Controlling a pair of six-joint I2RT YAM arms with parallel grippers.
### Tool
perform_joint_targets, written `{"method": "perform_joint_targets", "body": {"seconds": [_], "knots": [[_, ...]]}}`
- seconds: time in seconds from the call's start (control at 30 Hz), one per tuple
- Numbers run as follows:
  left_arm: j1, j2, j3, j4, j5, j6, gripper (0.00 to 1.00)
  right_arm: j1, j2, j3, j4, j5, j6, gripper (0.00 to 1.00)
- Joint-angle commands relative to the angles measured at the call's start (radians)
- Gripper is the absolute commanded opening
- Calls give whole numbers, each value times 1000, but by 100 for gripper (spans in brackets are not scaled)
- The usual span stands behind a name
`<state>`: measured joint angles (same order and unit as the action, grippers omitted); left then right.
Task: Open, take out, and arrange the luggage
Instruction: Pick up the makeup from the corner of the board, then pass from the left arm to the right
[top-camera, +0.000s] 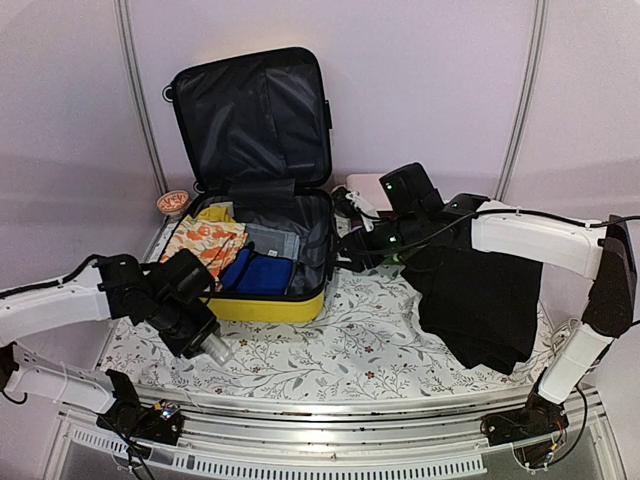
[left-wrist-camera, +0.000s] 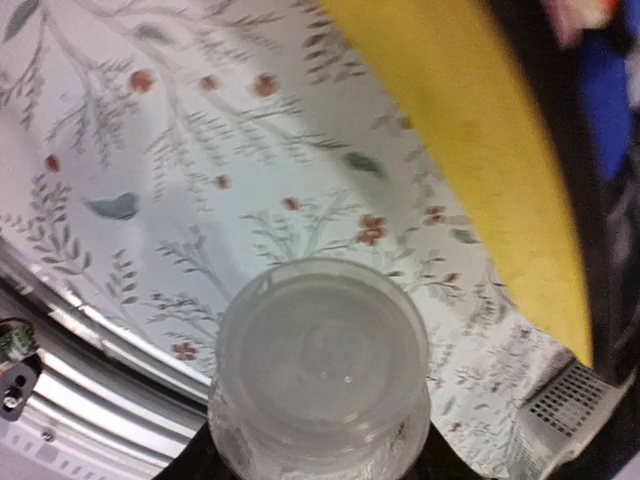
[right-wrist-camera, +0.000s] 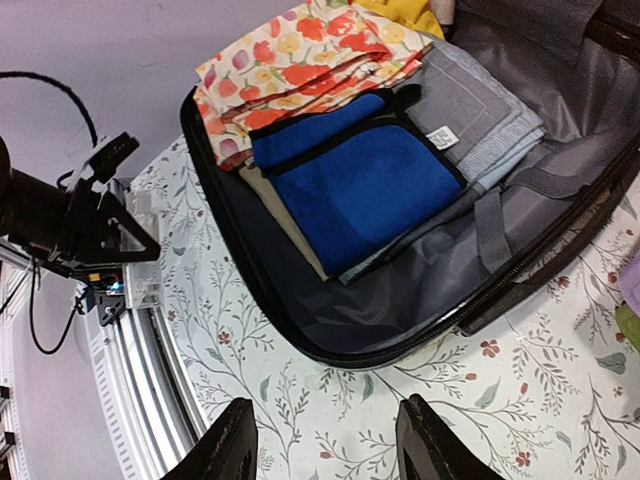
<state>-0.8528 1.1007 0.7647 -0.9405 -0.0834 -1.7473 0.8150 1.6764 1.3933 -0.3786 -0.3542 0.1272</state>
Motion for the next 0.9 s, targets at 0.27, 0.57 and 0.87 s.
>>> {"method": "perform_joint_targets", "body": {"seconds": [0.27,0.57,0.87], "knots": [[-3,-32,159,908,-116,928,41,-3,-45,18,171,-400,31,55],[108,168,255,1381,470,1083,40,-3,-43,104,149,-347,45,70],[109,225,272,1435,561,1083,40,-3,-47,128,157,-358,63,69]]}}
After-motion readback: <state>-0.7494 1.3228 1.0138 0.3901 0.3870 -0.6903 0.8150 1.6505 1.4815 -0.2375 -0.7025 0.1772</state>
